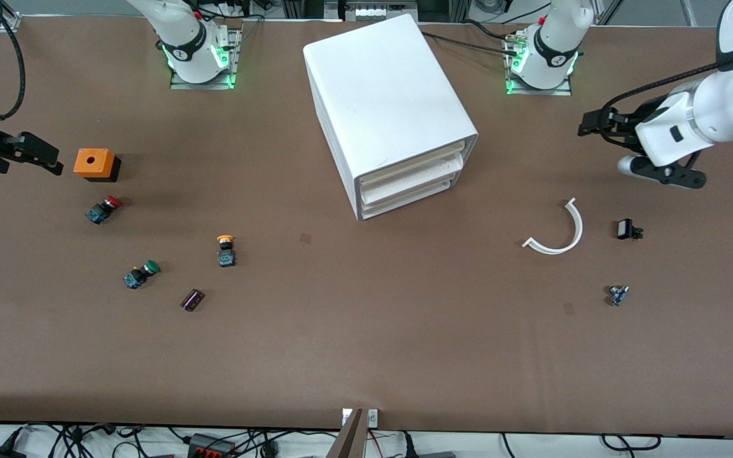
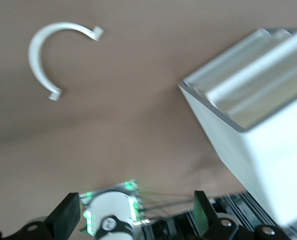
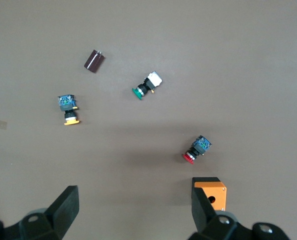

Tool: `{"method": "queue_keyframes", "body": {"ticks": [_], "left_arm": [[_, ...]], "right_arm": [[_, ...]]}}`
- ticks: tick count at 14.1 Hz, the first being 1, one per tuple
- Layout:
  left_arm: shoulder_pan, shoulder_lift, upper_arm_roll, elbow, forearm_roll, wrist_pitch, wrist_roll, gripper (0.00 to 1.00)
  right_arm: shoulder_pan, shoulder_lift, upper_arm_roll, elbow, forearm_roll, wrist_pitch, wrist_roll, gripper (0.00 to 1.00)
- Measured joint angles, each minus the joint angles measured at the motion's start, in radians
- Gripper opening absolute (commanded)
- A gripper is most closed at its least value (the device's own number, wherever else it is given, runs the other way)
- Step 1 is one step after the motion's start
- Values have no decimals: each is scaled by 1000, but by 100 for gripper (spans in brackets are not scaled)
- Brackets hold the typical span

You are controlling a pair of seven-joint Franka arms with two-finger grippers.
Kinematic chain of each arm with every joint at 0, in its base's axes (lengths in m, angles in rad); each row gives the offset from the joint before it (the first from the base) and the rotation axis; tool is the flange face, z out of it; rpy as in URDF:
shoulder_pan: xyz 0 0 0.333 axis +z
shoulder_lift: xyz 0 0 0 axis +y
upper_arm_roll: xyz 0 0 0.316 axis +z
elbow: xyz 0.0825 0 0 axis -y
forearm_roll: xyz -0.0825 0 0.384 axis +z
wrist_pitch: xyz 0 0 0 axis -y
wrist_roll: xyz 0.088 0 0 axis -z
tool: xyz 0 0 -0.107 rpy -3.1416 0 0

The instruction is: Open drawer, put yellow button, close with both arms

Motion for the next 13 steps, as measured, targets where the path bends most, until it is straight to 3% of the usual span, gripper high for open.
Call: {"method": "queue_keyframes", "body": {"ticks": [4,9,13], "left_arm": [[-2,156,0,-2,-242,-9,173,100],[-10,342,-9,-8,-516,142,436,100],[-18,372,-47,-157,-730,294,641,100]], "right_arm": [[48,66,3,-6,41,4,0,100],[129,184,6,-10,43,36,1,100],[177,279,7,-12,43,129,1,100]]}}
